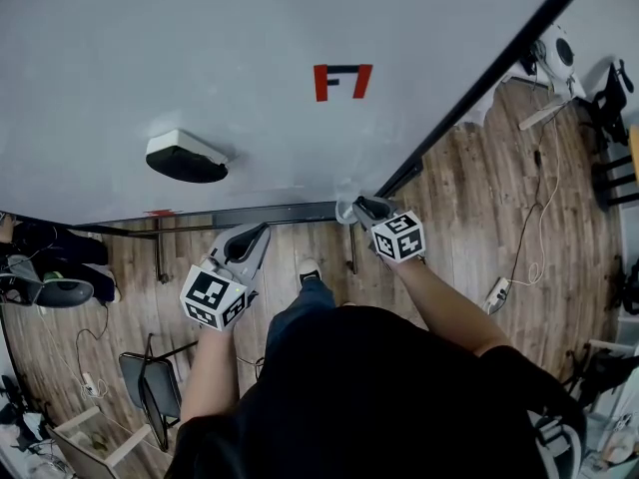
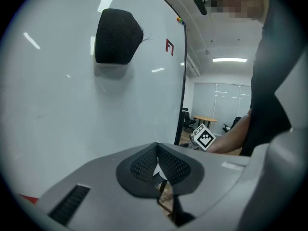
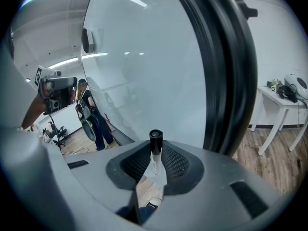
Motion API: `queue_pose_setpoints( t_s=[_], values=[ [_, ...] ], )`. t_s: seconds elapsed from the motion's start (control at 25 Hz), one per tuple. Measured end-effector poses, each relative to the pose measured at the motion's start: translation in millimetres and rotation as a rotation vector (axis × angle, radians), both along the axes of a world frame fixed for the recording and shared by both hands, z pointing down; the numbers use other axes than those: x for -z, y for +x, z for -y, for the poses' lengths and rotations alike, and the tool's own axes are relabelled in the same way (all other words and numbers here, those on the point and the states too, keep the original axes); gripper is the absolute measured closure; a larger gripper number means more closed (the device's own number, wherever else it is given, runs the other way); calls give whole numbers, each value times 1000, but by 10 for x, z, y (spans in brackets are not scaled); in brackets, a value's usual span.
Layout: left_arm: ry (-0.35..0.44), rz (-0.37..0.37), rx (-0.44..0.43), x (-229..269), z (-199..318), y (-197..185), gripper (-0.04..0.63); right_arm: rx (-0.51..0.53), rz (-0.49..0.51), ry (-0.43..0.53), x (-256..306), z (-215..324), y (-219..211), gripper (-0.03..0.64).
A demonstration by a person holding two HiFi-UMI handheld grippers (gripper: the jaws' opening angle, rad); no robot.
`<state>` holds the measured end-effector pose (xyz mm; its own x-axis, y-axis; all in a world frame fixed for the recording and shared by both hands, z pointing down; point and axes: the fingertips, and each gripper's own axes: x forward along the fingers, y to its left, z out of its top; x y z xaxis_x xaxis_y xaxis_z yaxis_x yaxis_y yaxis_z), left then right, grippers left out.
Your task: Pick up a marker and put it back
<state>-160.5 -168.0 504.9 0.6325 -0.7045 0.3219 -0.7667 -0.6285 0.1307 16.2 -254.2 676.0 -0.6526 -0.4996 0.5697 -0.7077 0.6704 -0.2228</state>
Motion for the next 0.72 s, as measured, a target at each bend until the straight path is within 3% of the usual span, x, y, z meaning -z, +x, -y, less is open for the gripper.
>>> queue_pose_setpoints(
  t_s=[0.4, 0.72],
  values=[
    [0, -2, -3, 8, -28, 11, 581, 0, -19, 10, -8, 8, 2, 547],
    [19, -8, -16, 92, -92, 77, 583, -29, -53, 59, 139, 36, 181, 489]
  ],
)
